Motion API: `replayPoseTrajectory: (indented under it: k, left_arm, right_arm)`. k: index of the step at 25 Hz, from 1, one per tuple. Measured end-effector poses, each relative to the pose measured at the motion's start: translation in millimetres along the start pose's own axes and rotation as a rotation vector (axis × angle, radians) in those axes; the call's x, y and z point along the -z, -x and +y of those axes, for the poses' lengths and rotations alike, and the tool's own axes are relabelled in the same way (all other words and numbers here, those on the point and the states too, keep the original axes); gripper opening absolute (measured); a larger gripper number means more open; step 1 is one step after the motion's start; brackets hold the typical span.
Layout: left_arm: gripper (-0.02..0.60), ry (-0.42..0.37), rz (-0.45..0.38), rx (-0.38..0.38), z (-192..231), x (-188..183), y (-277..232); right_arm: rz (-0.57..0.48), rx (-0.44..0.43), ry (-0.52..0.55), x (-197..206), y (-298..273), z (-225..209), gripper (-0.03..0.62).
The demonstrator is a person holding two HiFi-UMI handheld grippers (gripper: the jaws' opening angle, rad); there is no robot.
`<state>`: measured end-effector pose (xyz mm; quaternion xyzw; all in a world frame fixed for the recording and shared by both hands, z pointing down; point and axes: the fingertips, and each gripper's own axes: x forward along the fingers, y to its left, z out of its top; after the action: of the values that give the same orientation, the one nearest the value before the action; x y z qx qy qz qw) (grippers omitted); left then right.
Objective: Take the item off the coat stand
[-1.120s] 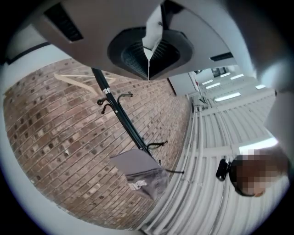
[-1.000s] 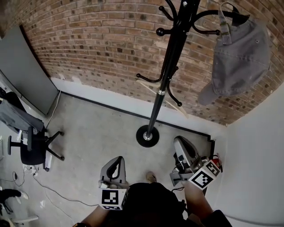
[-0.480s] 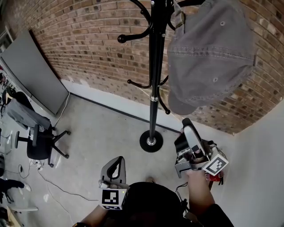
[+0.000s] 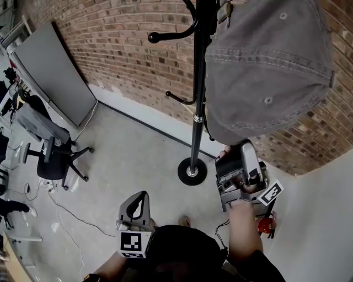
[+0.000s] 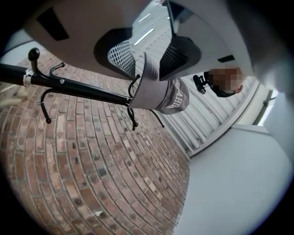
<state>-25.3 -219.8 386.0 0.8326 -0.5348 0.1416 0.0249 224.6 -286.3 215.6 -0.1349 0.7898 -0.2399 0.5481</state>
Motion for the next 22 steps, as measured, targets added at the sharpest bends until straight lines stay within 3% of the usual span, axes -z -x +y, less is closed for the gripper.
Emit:
replayPoseTrajectory:
  k: [7,17,22]
  left_arm:
    - [0.025,0.020,-0.002,0.005,-3,3,-1]
    - [0.025,0.030,-0.012,0.022,-7,5,1]
    - [0.025,0.038,-0.022,0.014,-6,4,2]
  right_arm:
    - [-0.009,-0.061,0.035,-4,-6,22,0.142]
    - [-0.013,-0.109,0.160,-8,-4,72,0.043]
    - [-0.001,-0.144,0.260,-12,-14,106,0.029]
